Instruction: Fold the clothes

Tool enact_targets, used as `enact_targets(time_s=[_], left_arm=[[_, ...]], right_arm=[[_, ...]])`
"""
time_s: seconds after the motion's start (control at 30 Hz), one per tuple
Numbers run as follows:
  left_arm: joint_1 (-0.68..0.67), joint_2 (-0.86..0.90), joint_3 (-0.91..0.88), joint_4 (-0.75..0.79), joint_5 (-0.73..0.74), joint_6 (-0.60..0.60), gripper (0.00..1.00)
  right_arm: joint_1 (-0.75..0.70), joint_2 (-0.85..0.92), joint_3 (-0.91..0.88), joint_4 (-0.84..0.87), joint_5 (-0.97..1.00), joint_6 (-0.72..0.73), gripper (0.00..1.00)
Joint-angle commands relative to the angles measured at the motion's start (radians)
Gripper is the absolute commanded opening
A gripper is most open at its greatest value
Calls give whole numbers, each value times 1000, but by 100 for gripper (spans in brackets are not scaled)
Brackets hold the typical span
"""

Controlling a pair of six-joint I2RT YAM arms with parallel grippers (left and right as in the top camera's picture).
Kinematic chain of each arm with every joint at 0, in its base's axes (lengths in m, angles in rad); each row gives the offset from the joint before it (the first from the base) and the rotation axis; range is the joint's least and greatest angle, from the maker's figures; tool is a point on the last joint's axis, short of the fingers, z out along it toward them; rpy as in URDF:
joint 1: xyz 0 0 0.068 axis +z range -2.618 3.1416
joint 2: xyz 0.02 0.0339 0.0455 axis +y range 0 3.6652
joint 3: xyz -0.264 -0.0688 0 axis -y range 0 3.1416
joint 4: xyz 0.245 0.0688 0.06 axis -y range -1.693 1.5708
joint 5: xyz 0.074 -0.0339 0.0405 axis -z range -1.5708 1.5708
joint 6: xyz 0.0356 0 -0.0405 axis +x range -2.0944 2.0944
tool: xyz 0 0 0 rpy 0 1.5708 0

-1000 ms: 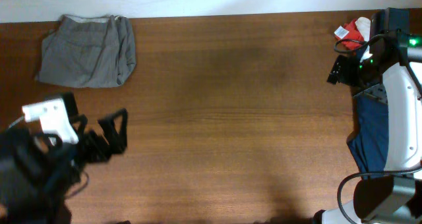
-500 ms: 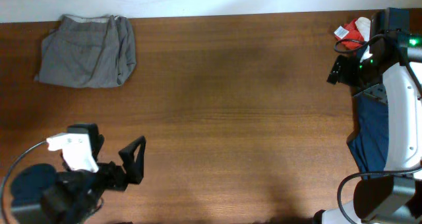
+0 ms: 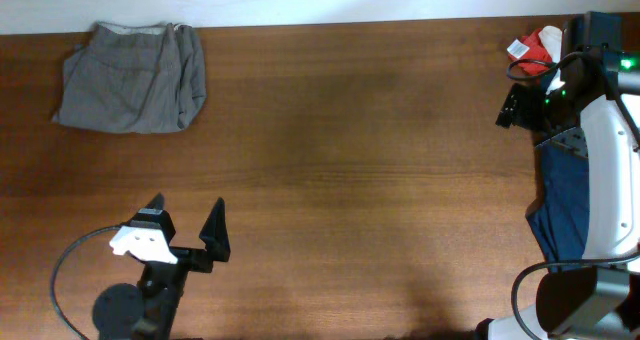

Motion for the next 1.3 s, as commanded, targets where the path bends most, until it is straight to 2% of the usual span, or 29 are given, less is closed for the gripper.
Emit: enact_targets(time_s=[0.0,0.13,0.33,0.5,0.63,1.27], left_arm=[[-31,-76,-148,142,-117,12,99],[-32,-155,-278,286,-169,12,99],[-32,-220,-399,371,-287,13,99],[-31,-221,-402,334,-357,13,99],[-31,-221,-402,203,-393,14,99],[-31,-221,-402,210,-385,13,99]], right_arm=[[-4,1,-2,-1,2,2,98],[-4,1,-2,-1,2,2,98],[-4,1,-2,-1,2,2,98],[-4,1,-2,-1,2,2,98],[-4,1,-2,-1,2,2,98],[-4,1,-2,-1,2,2,98]])
